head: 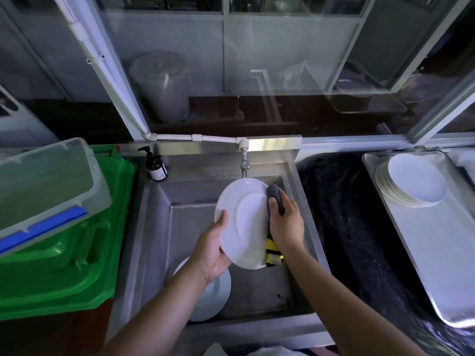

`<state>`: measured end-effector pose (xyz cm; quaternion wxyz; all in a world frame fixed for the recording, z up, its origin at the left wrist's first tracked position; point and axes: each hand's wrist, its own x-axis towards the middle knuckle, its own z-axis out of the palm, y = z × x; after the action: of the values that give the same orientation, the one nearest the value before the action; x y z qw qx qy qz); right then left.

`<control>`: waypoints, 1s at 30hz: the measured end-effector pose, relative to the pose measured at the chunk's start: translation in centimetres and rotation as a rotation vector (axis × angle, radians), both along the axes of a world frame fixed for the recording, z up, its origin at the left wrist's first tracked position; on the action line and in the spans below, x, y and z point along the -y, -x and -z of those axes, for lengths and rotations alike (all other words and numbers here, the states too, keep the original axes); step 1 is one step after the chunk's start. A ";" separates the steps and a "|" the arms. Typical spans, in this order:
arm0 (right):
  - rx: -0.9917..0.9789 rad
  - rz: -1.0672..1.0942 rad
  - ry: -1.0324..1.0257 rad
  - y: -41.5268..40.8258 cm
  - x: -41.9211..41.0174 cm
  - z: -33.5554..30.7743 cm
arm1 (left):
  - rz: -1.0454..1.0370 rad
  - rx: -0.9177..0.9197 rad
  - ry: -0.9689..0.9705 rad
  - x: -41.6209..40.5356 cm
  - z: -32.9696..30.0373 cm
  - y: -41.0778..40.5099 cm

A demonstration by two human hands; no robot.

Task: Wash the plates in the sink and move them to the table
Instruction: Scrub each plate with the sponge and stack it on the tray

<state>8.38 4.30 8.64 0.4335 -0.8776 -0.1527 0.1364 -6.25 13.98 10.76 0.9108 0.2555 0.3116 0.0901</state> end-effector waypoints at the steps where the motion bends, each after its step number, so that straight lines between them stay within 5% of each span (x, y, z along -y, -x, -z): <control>1: 0.023 -0.020 0.019 0.1 -0.4 -0.1 | 0.022 -0.014 -0.040 0.2 0.0 0.1; 11: 0.629 -0.562 -0.075 3.5 -1.4 0.0 | 0.012 -0.055 0.023 1.0 0.3 2.1; 16: 0.099 -0.170 0.009 0.5 -0.9 -0.2 | 0.059 -0.055 -0.057 1.6 0.5 3.1; 20: 0.497 -0.453 -0.102 5.2 -1.2 0.0 | 0.031 -0.048 -0.027 1.6 -0.2 2.0; 23: 0.598 -0.634 -0.133 3.7 -0.2 0.9 | 0.029 -0.055 -0.005 1.5 0.1 2.1; 30: 0.092 -0.206 -0.014 -0.7 1.4 1.6 | -0.077 0.027 0.079 0.6 0.2 2.4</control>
<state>9.04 2.94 7.06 0.4160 -0.8595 -0.2625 0.1387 -8.68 13.36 10.55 0.9202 0.2059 0.3121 0.1162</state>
